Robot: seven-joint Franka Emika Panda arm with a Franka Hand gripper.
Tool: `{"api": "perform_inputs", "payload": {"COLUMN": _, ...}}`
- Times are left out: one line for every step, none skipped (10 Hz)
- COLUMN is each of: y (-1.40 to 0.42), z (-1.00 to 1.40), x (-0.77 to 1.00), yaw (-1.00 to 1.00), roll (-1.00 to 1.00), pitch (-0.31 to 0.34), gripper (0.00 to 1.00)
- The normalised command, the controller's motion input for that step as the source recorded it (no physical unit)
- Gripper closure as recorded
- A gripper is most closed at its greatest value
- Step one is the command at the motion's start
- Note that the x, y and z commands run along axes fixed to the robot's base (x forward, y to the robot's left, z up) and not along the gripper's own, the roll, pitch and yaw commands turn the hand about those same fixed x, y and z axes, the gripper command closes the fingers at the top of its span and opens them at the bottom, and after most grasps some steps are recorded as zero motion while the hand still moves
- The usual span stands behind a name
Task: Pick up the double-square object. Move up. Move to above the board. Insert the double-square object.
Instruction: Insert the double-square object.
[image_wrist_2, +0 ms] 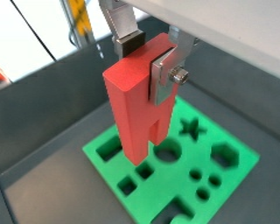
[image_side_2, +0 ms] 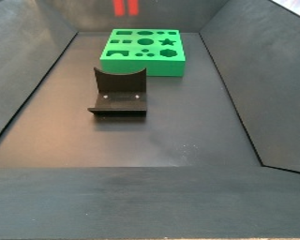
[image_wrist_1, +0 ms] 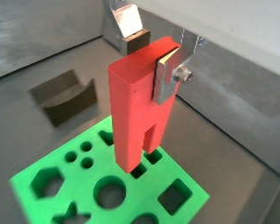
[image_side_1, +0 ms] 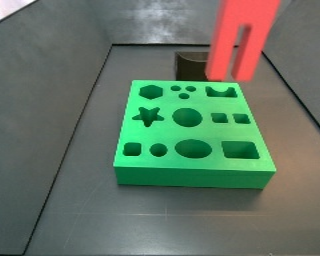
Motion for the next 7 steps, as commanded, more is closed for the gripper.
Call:
{"api": "perform_inputs", "payload": {"y": 0.0, "z": -0.7, "x": 0.62, "yaw": -0.57, "roll": 0.28, "pitch": -0.077, "gripper": 1.0}}
{"api": "perform_inputs", "payload": {"y": 0.0, "z": -0.12, "x": 0.5, "yaw": -0.55, "roll": 0.11, "pitch": 0.0, "gripper": 1.0}}
{"api": "perform_inputs", "payload": {"y": 0.0, "z": 0.0, "x": -0.05, "yaw": -0.01, "roll": 0.0, "pitch": 0.0, "gripper": 1.0}}
{"api": "perform_inputs", "payload": {"y": -0.07, "z": -0.26, "x": 0.22, "yaw": 0.0, "roll": 0.03, "pitch": 0.0, "gripper": 1.0}}
{"api": "perform_inputs", "payload": {"y": -0.08, "z": -0.49, "x": 0.3, "yaw": 0.0, "roll": 0.07, "pitch": -0.047, "gripper": 1.0}}
{"api": "perform_inputs", "payload": {"y": 0.0, "z": -0.45, "x": 0.0, "yaw": 0.0, "roll": 0.08, "pitch": -0.087, "gripper": 1.0}}
{"api": "perform_inputs", "payload": {"y": 0.0, "z": -0.05, "x": 0.0, "yaw": 0.0, "roll": 0.01, "pitch": 0.0, "gripper": 1.0}}
